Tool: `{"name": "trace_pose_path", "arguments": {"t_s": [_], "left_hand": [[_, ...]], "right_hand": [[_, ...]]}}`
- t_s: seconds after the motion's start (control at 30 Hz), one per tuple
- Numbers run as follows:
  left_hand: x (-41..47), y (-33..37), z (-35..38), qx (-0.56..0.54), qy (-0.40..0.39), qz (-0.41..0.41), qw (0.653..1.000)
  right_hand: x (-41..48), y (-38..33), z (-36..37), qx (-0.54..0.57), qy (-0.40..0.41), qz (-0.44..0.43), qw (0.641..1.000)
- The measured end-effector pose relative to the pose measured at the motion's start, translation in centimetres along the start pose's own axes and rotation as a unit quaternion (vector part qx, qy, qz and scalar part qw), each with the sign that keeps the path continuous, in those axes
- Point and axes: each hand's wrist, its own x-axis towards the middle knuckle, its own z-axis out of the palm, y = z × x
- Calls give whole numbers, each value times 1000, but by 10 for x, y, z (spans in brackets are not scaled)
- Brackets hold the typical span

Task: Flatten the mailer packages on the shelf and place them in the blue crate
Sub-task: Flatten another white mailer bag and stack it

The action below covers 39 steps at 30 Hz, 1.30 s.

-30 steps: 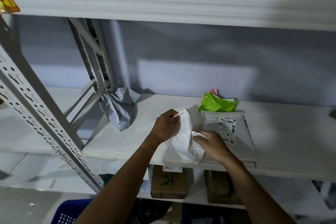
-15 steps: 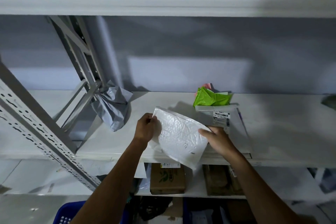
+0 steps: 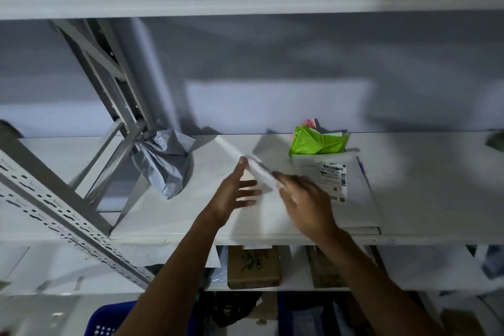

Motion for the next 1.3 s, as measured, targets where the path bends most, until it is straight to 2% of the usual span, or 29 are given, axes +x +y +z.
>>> {"name": "trace_pose_path", "arguments": {"t_s": [0.07, 0.13, 0.27, 0.37, 0.47, 0.57, 0.63, 0.73, 0.83, 0.9, 1.17, 1.23, 1.3], "left_hand": [[4, -10, 5, -91, -73, -7, 993], [6, -18, 9, -191, -104, -13, 976], [7, -30, 3, -267, -89, 2, 959], [9, -36, -9, -262, -52, 15, 964], [16, -44, -17, -204, 38, -2, 978], [23, -57, -25, -167, 50, -20, 984], [24, -60, -27, -103, 66, -29, 992], [30, -64, -28, 79, 122, -22, 989], [40, -67, -31, 282, 135, -15, 950], [43, -66, -32, 365, 152, -17, 919], [52, -69, -31, 533, 155, 27, 831], [54, -70, -33, 568, 156, 98, 802], [61, -71, -36, 608, 102, 163, 771]], "right_hand": [[-11, -15, 17, -17, -32, -48, 998], [-24, -25, 32, -3, -61, -60, 996], [-43, -29, 44, 43, -106, -57, 992], [-47, -22, 43, 60, -91, 27, 994], [-42, -11, 41, 81, -58, 147, 984], [-39, 0, 45, 132, -42, 273, 952], [-36, 8, 49, 106, -20, 273, 956], [-33, 17, 56, 69, -69, 217, 971], [-28, 24, 65, 44, -159, 186, 969], [-25, 27, 72, 35, -201, 174, 963], [-2, 34, 90, 35, -238, 123, 963], [2, 37, 94, 17, -249, 103, 963], [6, 41, 100, -2, -254, 87, 963]]}}
